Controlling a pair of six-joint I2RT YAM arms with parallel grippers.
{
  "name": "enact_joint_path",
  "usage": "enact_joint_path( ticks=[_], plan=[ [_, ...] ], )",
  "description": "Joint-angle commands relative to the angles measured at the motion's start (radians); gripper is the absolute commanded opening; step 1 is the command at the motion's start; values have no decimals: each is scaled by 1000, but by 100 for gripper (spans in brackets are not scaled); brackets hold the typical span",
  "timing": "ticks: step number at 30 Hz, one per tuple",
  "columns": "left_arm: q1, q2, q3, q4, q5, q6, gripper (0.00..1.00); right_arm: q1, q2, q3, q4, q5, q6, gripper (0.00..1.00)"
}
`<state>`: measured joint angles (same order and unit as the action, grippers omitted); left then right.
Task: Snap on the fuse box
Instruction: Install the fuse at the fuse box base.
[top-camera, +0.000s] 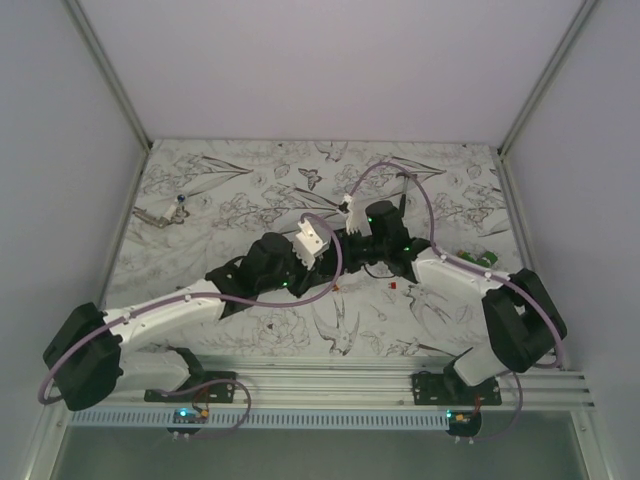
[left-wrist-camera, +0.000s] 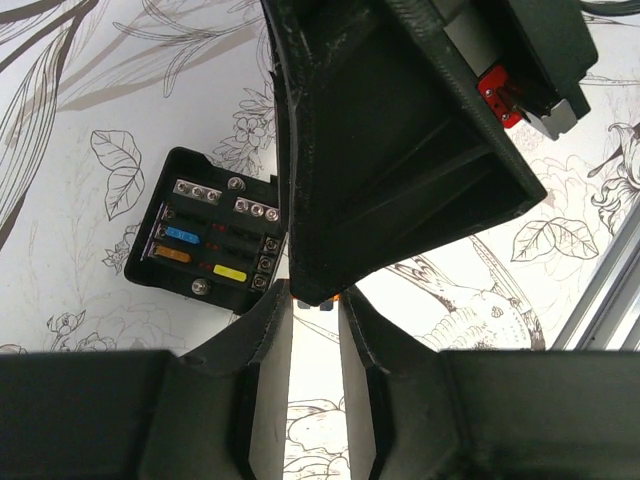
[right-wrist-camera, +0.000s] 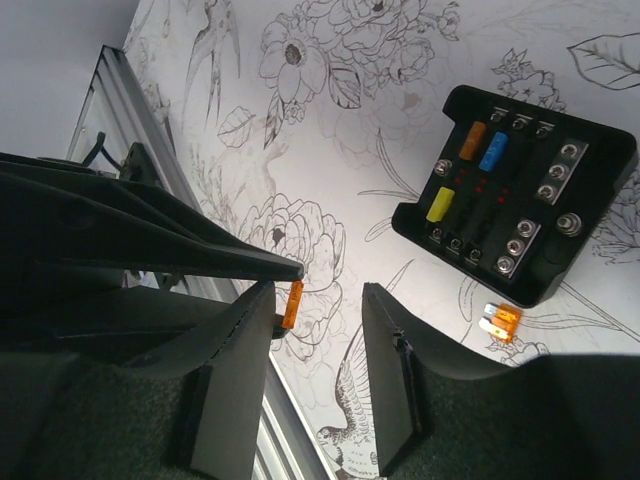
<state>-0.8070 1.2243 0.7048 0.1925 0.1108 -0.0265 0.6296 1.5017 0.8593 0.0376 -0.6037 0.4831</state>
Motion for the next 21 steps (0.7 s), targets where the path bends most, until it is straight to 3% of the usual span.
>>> enact_joint_path(
  ticks=[1,11,17,21],
  plan=[
    [-8,17,37,50,10,27,24,2,46,54,-24,-140,-14,46],
    [-14,71,62,117,23,30,23,9,126,77,-51,-188,-43,26],
    [-17,97,69,155,19,28,23,11,137,80,-58,-169,-59,2],
    [-17,107,62,159,-1,31,24,12,137,81,-75,-131,-79,0]
  ],
)
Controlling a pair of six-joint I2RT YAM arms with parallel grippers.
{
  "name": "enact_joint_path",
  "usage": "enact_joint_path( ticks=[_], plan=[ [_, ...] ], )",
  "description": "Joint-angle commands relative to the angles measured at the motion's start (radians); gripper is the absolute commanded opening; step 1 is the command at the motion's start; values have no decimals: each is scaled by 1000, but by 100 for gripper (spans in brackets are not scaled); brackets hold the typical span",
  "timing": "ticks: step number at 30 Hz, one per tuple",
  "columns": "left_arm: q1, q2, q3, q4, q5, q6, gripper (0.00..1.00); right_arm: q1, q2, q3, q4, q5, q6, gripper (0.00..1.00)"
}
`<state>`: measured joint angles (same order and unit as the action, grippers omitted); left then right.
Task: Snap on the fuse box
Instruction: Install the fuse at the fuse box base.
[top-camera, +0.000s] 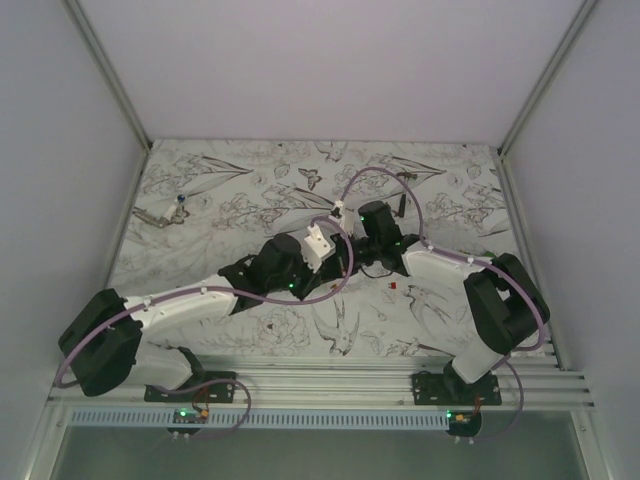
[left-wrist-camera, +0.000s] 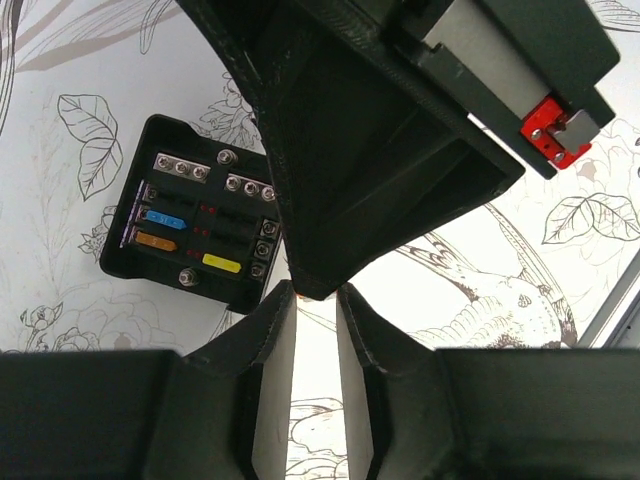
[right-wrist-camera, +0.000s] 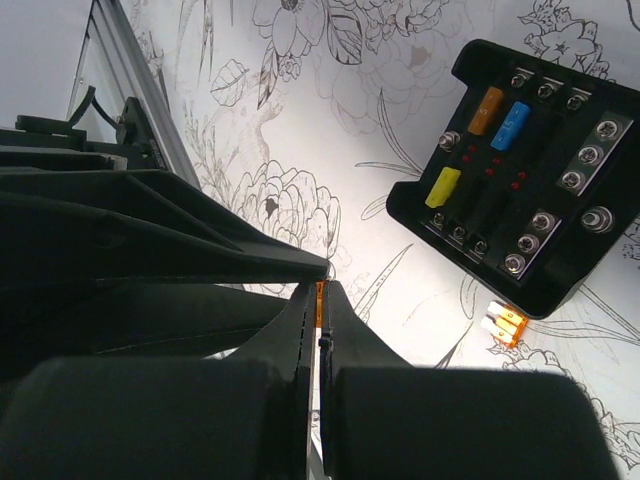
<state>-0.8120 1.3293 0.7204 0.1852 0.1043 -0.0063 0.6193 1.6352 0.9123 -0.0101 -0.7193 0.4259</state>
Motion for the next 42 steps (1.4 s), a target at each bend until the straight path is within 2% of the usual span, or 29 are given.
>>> enact_joint_path(
  ticks=[1,3,5,11,16,20,25,32,42],
  plan=[
    [-12,5,44,166,-3,12,25,22,1,28,-30,-3,-27,0],
    [-12,8,37,166,-22,9,29,20,-4,28,-39,29,-41,0],
    [-12,4,26,165,-45,3,37,18,-14,25,-46,76,-53,0],
    [17,-36,-31,163,-97,-60,50,7,-33,27,-62,209,-94,0],
    [99,-99,-105,155,-111,-224,62,8,-32,39,-40,294,-95,0],
    [195,-86,-123,115,-80,-365,70,9,-6,59,-9,320,-78,0],
    [295,9,-79,50,16,-502,73,16,49,109,6,350,-64,0],
    [376,111,-22,5,94,-630,73,40,127,194,-17,418,-62,0],
    [402,156,-7,-4,127,-693,74,70,193,247,-44,504,-14,0]
  ],
)
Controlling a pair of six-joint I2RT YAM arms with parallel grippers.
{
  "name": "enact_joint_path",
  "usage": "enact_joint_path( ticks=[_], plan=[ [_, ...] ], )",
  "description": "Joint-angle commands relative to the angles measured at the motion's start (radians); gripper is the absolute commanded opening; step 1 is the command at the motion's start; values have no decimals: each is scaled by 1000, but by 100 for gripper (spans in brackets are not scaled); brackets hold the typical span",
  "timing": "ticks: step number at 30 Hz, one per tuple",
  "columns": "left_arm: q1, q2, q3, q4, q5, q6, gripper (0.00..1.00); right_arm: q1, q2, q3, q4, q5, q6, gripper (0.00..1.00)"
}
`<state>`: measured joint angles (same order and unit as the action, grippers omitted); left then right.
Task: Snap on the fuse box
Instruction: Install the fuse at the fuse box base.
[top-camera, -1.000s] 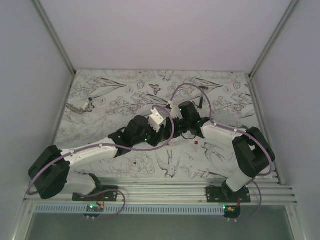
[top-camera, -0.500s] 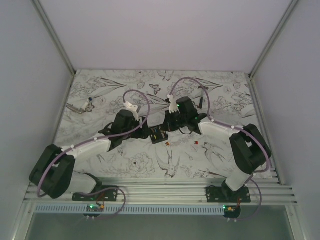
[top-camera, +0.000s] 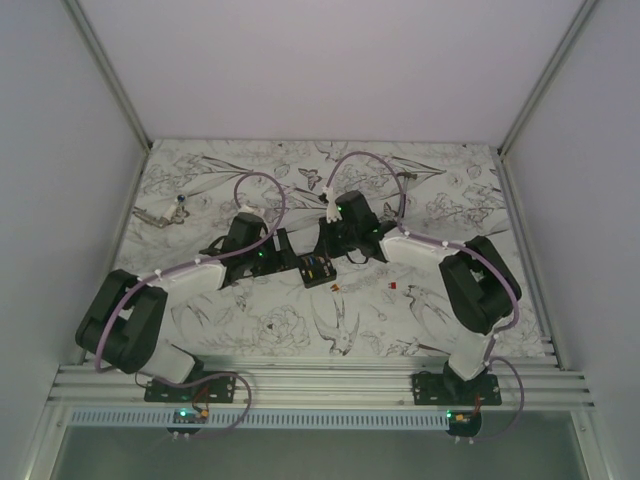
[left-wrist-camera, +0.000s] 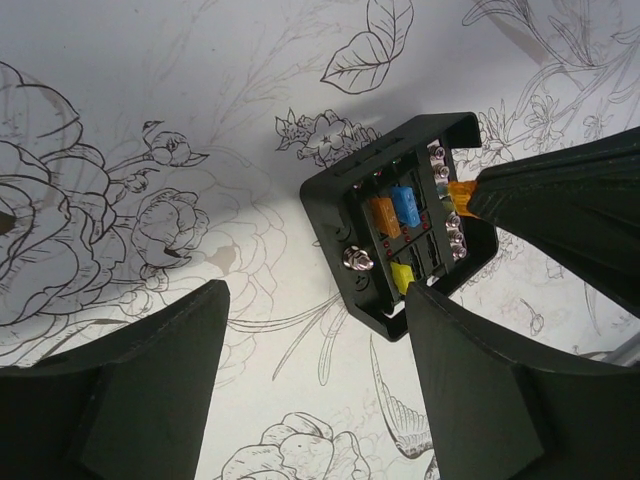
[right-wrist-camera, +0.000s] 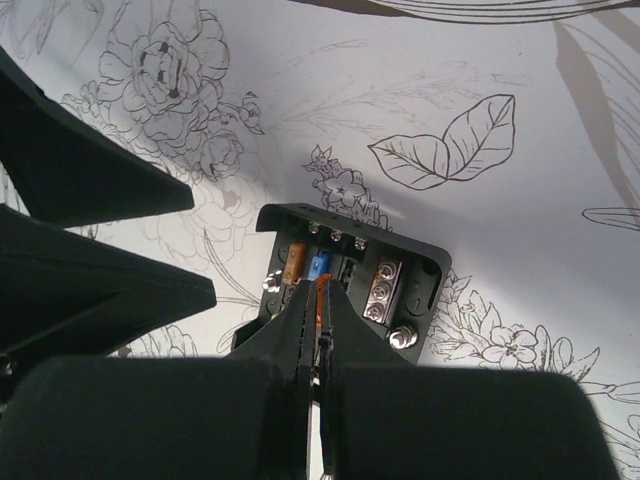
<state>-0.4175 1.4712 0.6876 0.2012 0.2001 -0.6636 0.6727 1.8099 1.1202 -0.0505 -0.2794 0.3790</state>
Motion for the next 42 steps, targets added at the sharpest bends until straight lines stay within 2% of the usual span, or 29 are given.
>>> enact_joint_path(
  ticks=[1,14,33,42],
  plan=[
    [8,15,26,-21,30,-37,75,22,23,41,-3,72,37,0],
    [9,38,32,-29,30,-52,78,44,34,23,-2,151,64,0],
    [9,45,28,-31,43,-78,78,62,49,-6,21,165,97,0],
    [8,37,19,-32,47,-106,78,88,22,-66,62,249,70,0]
  ],
)
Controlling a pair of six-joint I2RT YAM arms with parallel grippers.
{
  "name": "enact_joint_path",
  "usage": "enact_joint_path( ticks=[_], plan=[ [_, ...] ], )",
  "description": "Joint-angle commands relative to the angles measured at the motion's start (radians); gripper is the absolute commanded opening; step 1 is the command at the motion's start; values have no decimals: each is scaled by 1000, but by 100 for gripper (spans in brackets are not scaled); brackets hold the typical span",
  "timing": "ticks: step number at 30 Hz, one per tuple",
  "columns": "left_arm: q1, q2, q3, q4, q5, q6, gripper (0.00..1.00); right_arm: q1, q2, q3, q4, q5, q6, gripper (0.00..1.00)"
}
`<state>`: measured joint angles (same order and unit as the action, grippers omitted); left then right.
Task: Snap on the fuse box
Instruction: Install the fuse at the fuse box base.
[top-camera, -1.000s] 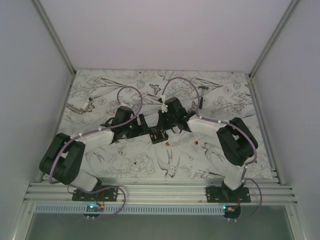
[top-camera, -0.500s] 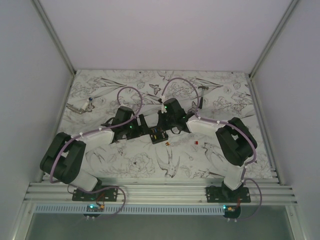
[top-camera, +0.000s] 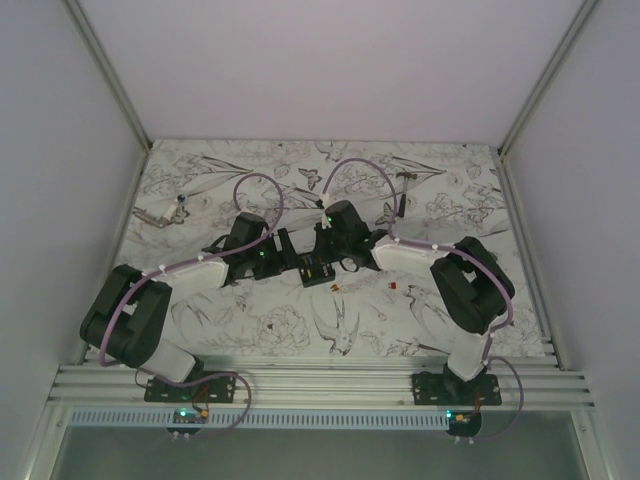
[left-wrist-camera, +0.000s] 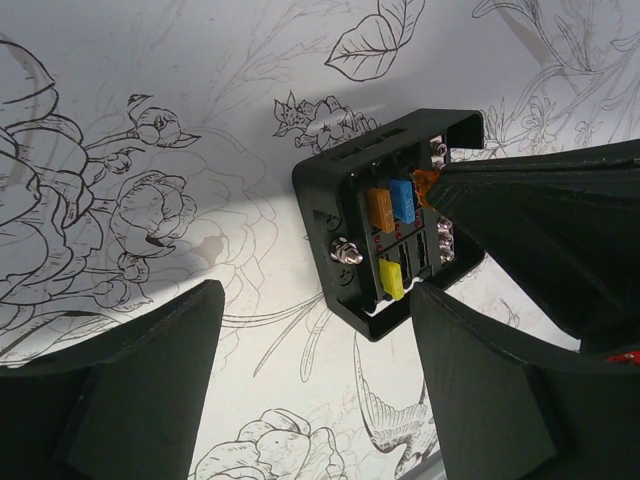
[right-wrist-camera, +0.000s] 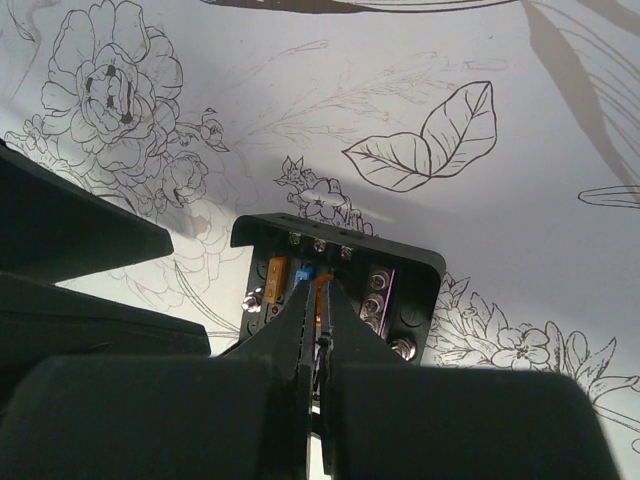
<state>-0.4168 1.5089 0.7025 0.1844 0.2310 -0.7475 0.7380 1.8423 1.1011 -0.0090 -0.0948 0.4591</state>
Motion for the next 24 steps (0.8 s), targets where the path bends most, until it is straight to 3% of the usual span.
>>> enact_joint_path(
  ticks=[1,7,18,24],
  plan=[
    [6,-1,3,-14,15,-27,78,24,-13,-59,30,67,-10,0],
    [-16,7,-5,-13,15,-69,74,25,-35,-113,71,85,-2,0],
    [-97,26,-7,-11,-15,-125,49,23,-50,-147,93,102,10,0],
    [-136,46,-15,-10,-36,-156,46,24,-36,-149,45,109,-6,0]
  ],
)
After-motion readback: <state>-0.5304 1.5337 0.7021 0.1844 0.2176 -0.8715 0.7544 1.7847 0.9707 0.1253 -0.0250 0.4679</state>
